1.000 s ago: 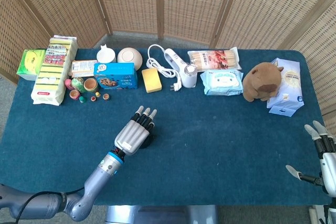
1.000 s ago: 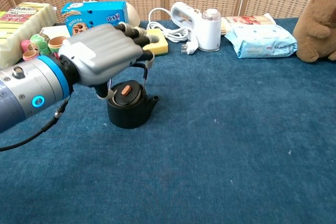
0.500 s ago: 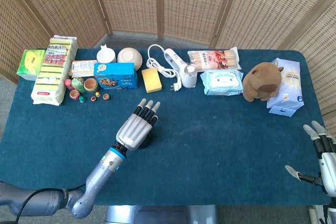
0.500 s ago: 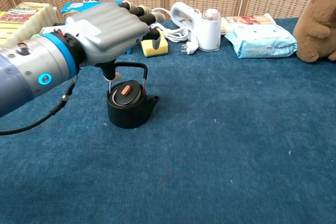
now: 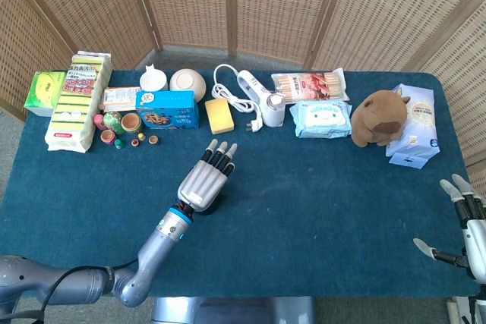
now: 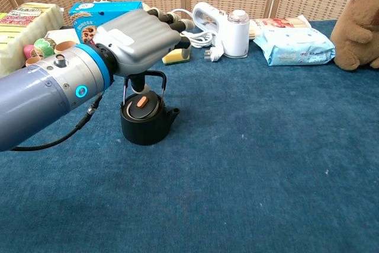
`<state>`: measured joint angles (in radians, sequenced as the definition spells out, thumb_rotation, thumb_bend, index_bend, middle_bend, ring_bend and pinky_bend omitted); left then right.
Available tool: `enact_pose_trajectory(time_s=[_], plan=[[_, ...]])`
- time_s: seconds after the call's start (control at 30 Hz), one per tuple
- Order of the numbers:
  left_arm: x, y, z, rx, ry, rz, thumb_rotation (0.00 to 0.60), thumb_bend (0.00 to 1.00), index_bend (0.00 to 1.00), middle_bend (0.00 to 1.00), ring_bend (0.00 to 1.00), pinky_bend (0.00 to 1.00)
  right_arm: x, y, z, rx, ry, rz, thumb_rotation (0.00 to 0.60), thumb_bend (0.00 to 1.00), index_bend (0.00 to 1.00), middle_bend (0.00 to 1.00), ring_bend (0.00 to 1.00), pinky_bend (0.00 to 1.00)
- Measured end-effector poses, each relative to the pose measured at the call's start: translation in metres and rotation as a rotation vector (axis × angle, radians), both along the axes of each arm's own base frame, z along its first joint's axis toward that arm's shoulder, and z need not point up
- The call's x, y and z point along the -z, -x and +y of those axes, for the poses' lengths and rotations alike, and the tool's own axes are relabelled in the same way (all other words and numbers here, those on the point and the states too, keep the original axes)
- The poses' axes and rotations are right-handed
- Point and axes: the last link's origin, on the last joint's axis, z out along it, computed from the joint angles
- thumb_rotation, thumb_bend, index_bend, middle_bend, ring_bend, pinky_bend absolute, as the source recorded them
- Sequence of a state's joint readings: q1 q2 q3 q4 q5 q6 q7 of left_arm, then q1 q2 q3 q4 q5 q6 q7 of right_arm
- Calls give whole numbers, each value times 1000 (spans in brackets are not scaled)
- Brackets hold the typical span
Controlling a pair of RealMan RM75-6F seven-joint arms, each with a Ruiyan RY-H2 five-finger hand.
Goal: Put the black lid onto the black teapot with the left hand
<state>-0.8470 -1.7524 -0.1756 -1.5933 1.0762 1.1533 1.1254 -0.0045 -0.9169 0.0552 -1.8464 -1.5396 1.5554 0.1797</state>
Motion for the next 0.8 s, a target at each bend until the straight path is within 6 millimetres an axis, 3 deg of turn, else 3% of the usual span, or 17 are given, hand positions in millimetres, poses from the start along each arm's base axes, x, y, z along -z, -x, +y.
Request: enact_pose_trajectory(time_s=[0.8], plan=[[17, -5, 2, -15, 7, 39, 600, 179, 254, 0, 0, 72, -3, 1, 0, -2, 1, -11, 544, 27, 85, 0, 0, 0]])
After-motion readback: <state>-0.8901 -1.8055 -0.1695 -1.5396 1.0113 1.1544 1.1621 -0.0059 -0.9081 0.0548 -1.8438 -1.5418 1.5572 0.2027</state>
